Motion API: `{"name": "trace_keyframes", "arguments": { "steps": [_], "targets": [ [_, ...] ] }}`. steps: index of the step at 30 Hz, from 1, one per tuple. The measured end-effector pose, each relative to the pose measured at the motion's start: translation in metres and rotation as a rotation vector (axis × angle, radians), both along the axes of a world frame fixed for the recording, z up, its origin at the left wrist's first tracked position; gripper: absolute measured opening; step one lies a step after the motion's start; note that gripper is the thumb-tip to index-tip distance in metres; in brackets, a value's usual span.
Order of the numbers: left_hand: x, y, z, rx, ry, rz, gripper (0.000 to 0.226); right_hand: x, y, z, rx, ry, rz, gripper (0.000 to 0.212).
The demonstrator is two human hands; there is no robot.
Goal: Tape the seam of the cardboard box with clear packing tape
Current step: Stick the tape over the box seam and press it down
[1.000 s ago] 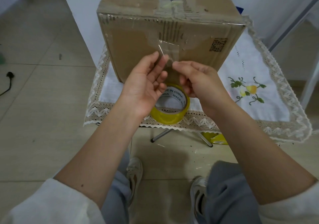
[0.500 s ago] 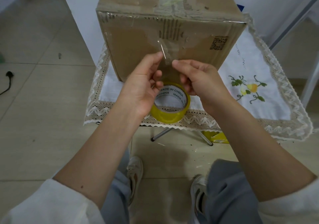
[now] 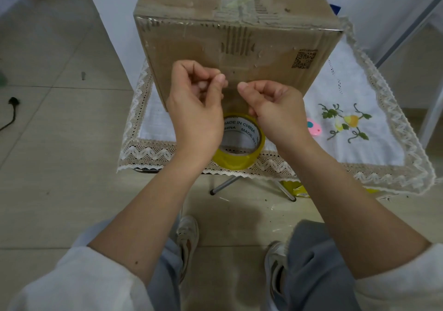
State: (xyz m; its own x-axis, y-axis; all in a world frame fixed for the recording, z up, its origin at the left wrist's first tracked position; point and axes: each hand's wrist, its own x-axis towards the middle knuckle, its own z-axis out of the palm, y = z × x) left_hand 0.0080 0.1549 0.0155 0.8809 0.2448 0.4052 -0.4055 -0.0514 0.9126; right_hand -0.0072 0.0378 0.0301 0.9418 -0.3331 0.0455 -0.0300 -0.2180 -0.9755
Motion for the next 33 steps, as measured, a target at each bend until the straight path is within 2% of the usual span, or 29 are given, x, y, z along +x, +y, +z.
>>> {"name": "trace_keyframes", "arguments": {
  "steps": [6,8,10,12,14,16,18,20,24,27,33],
  "targets": [
    [0.002,0.005,0.003,0.169,-0.067,0.126,0.039,0.002,0.000,-0.004,-0.245,-0.109,-0.088,0.018],
    [0.004,0.008,0.001,0.183,-0.054,0.132,0.037,-0.002,-0.003,0.003,-0.443,-0.091,-0.071,0.028],
    [0.005,0.010,0.003,0.224,-0.029,0.187,0.039,-0.007,-0.009,0.015,-0.690,0.017,0.005,0.039],
    [0.005,0.012,0.012,0.236,-0.082,0.244,0.040,-0.013,-0.013,0.030,-0.850,0.057,0.045,0.043],
    [0.008,0.016,0.023,0.249,-0.289,0.307,0.029,-0.015,-0.011,0.042,-0.844,-0.167,-0.049,0.041],
    [0.017,0.020,0.031,0.378,-0.491,0.385,0.018,-0.011,-0.007,0.048,-0.799,-0.548,-0.219,0.037],
    [0.027,0.018,0.036,0.527,-0.539,0.385,0.021,0.000,-0.004,0.045,-0.880,-0.781,-0.370,0.036],
    [0.038,0.015,0.035,0.602,-0.537,0.324,0.022,0.013,-0.006,0.040,-0.950,-0.759,-0.434,0.037],
    [0.049,0.013,0.030,0.623,-0.547,0.315,0.021,0.031,-0.010,0.029,-0.980,-0.699,-0.377,0.036],
    [0.051,0.016,0.026,0.633,-0.560,0.322,0.021,0.035,-0.012,0.025,-0.988,-0.724,-0.390,0.036],
    [0.051,0.023,0.018,0.772,-0.573,0.325,0.029,0.035,-0.021,0.015,-1.050,-0.757,-0.347,0.043]
  ]
}}
